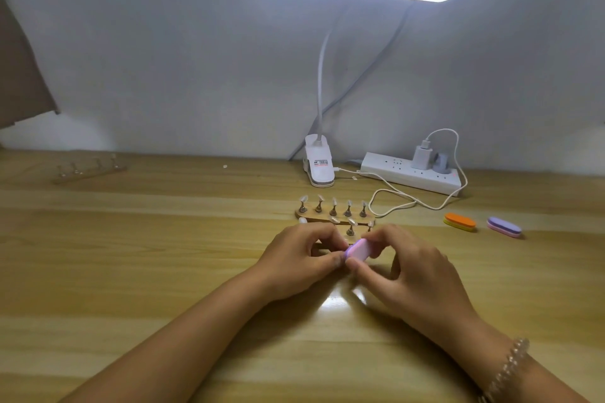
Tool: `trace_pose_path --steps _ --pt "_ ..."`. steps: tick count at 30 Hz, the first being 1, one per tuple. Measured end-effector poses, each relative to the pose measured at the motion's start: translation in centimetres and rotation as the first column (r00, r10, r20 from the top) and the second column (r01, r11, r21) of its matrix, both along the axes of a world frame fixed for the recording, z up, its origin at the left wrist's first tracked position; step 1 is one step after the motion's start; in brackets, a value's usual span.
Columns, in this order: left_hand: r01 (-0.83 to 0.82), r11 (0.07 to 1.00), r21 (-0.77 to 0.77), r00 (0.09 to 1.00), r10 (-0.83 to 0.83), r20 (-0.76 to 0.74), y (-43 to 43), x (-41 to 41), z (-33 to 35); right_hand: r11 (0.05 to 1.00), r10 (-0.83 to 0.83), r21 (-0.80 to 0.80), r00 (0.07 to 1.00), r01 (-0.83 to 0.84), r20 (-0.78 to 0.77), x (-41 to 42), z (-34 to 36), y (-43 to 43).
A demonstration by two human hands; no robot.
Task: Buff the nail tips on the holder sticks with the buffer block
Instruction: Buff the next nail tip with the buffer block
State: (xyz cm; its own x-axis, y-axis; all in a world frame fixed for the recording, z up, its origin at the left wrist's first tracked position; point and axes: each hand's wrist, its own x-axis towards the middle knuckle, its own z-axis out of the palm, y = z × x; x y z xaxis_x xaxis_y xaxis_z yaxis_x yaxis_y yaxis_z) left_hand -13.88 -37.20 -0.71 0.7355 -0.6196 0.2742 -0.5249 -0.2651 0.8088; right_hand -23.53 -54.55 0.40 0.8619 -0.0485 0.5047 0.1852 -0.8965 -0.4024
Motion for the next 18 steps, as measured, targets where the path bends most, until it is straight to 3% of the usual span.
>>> trace_pose_path --steps 5,10,14,18 --pt "0.014 1.000 0.010 1.000 -0.014 0.010 0.1 0.0 -0.1 0.995 0.039 -0.096 0.999 -0.039 0.001 -0.2 -0.2 0.3" --pt "0.016 1.000 0.014 1.000 -0.016 0.004 0.0 0.1 0.0 0.999 -0.014 0.036 1.000 0.014 -0.013 0.5 -0.2 -0.6" --pt "0.032 0.999 -0.003 0.999 -0.032 -0.011 0.1 0.1 -0.1 0.994 0.071 -0.080 0.997 -0.072 -0.013 0.0 -0.4 0.3" --pt "0.022 1.000 0.011 1.000 -0.022 -0.011 0.0 0.2 -0.2 0.999 -0.018 0.047 1.000 0.019 -0.022 0.6 -0.3 -0.7"
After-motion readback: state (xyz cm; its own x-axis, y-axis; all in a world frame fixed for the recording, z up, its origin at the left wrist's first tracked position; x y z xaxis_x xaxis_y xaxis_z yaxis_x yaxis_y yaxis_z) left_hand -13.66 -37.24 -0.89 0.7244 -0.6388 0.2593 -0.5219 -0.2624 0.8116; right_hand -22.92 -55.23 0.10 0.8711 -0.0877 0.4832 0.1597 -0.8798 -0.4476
